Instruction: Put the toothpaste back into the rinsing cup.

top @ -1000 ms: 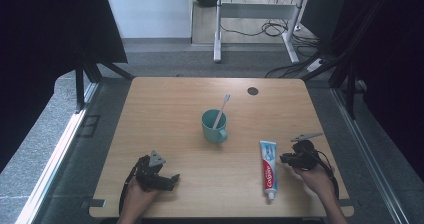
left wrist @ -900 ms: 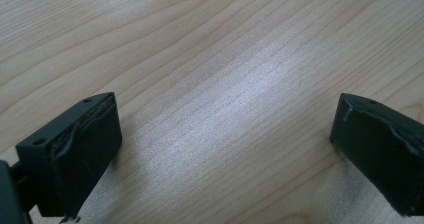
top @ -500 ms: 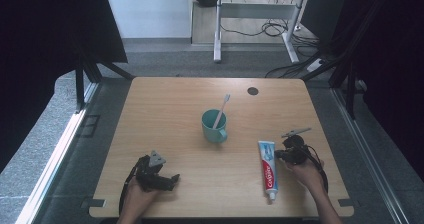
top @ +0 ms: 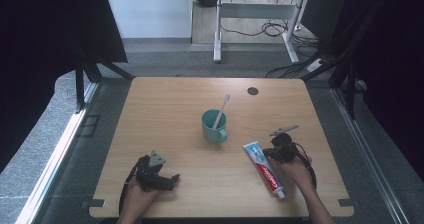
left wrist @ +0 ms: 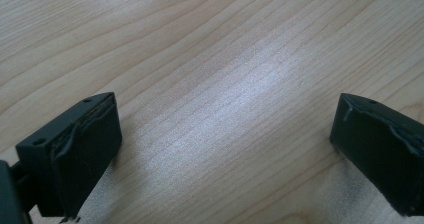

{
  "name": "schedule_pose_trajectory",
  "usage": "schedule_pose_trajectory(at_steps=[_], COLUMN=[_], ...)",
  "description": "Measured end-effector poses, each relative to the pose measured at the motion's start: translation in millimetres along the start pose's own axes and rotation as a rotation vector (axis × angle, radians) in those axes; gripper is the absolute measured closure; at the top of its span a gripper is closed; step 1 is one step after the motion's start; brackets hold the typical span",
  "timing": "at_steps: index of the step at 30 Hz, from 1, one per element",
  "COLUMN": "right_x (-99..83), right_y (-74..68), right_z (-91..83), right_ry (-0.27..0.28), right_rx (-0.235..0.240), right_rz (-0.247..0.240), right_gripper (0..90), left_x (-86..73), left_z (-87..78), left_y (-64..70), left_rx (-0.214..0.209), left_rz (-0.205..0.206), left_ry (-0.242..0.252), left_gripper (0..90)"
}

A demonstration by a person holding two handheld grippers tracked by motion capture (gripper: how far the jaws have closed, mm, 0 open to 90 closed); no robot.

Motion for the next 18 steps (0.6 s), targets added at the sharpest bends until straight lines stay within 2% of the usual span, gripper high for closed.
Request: schedule_pose_trajectory(at_steps=[5,11,18], right_x=[7.0,2.4,-7.6], right_y=[-9.1,-4.6,-3.3], right_z=[6.9,-0.7,-19.4], right_ry=[-0.005,-0.001,0.001], right_rx=[0.018,0.011,0.022], right_rz=[-0.023,-0.023,-0.013], right_gripper=[89.4,89.0,67.6], left_x=[0.0,0.0,0.0], left_z=[0.0,0.0,0.0], left_y=[0.0,0.0,0.0], left_rx=[0.0,0.0,0.0], left_rz=[0.0,0.0,0.001], left_ry=[0.0,0.0,-0.001], left_gripper=[0.1,0.1,0.1])
Point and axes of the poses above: each handheld gripper's, and its own axes: z roughly forward along the jaws, x roughly out of its top, y roughly to its right, the point moved 8 cm from there along z, roughly forward along the jaws, and after that the axes turned 14 degrees about -z, right-handed, at the moved point
